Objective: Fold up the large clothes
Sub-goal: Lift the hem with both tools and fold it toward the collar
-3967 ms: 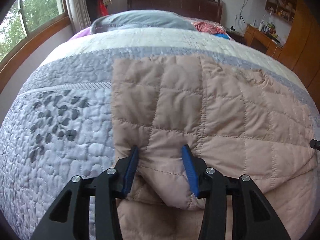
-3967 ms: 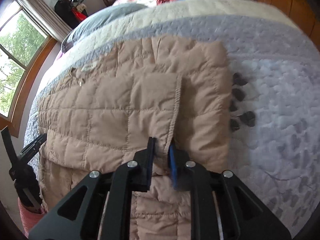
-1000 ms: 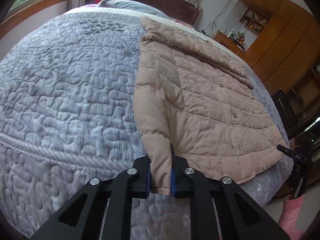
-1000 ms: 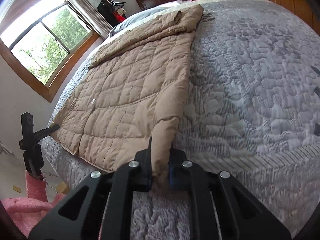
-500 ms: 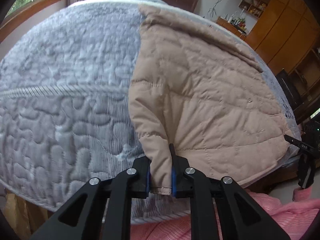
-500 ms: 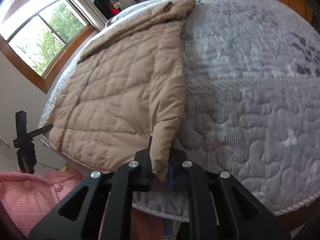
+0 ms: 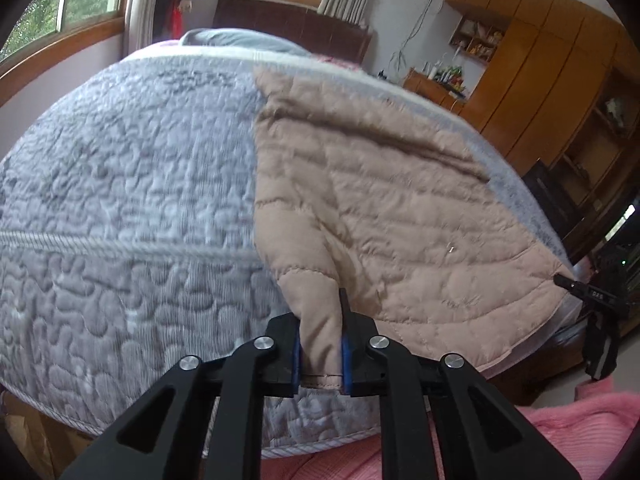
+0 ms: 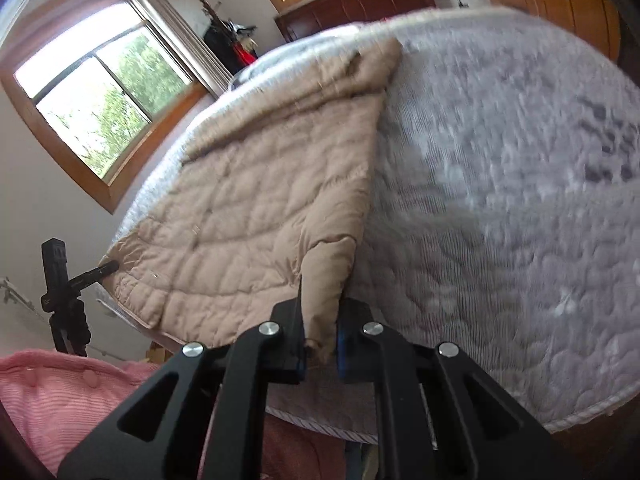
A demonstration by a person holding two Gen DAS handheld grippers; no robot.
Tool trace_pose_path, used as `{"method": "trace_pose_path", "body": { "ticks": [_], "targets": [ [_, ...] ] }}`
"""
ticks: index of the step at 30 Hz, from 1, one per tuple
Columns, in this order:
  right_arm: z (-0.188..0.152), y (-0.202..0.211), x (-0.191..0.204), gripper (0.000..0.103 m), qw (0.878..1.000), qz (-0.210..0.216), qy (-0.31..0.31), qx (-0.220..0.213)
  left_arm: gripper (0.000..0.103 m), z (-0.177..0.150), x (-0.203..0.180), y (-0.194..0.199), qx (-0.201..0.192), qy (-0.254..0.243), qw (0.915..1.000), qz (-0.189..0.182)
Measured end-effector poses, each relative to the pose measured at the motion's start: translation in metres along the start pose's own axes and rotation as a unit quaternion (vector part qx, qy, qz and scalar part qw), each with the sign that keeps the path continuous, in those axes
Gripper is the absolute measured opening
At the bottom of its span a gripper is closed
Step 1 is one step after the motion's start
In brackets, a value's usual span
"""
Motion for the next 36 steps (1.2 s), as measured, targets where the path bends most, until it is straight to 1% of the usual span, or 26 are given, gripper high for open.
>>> {"method": "trace_pose_path", "body": {
  "ticks": [4,6,9,13,17,21,25,27,32,36],
  "targets": [
    [0.026,0.012,0.012,0.009,1.0,-0.002,0.016,-0.019,0.014,0.026,-0.005,0.005,-0.02,-0.012,0.9997,0.001],
    [0.041,0.016,0.014,0.009,1.0,0.001,0.018,-0.026,0.014,0.044,-0.006,0.004,-0.027,-0.015,0.9995,-0.001],
    [0.072,0.019,0.017,0.009,0.999,0.005,0.021,-0.037,0.014,0.076,-0.002,-0.002,-0.042,-0.016,0.999,-0.003],
    [0.125,0.01,0.019,0.009,0.999,0.009,0.023,-0.043,0.014,0.122,0.004,-0.014,-0.054,-0.015,0.9984,-0.004],
    [0.18,-0.004,0.017,0.009,0.999,0.019,0.012,-0.043,0.014,0.175,0.012,-0.03,-0.067,-0.012,0.9977,-0.006],
    [0.229,-0.025,0.017,0.009,0.999,0.011,0.003,-0.041,0.014,0.226,0.02,-0.051,-0.077,-0.008,0.997,0.002],
    [0.276,-0.055,0.01,0.009,1.0,0.001,-0.013,-0.028,0.014,0.266,0.033,-0.079,-0.072,0.008,0.9973,0.014],
    [0.297,-0.072,0.003,0.009,1.0,0.001,-0.023,-0.018,0.014,0.284,0.042,-0.096,-0.065,0.02,0.9976,0.012],
    [0.335,-0.116,-0.009,0.009,0.999,-0.008,-0.038,0.01,0.014,0.315,0.061,-0.141,-0.046,0.031,0.9981,0.027],
    [0.356,-0.156,-0.022,0.009,0.998,-0.017,-0.052,0.041,0.014,0.332,0.081,-0.18,-0.018,0.051,0.998,0.034]
  ]
}}
Point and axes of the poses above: each gripper's, at about its wrist camera, not at the fingertips, and y roughly against the way its jaws point, x to its left, z to its top, the point moved 1 cm from there along -y, roughly the way its jaws point, and after that the axes turned 8 degrees about -z, right-handed, at the moved point
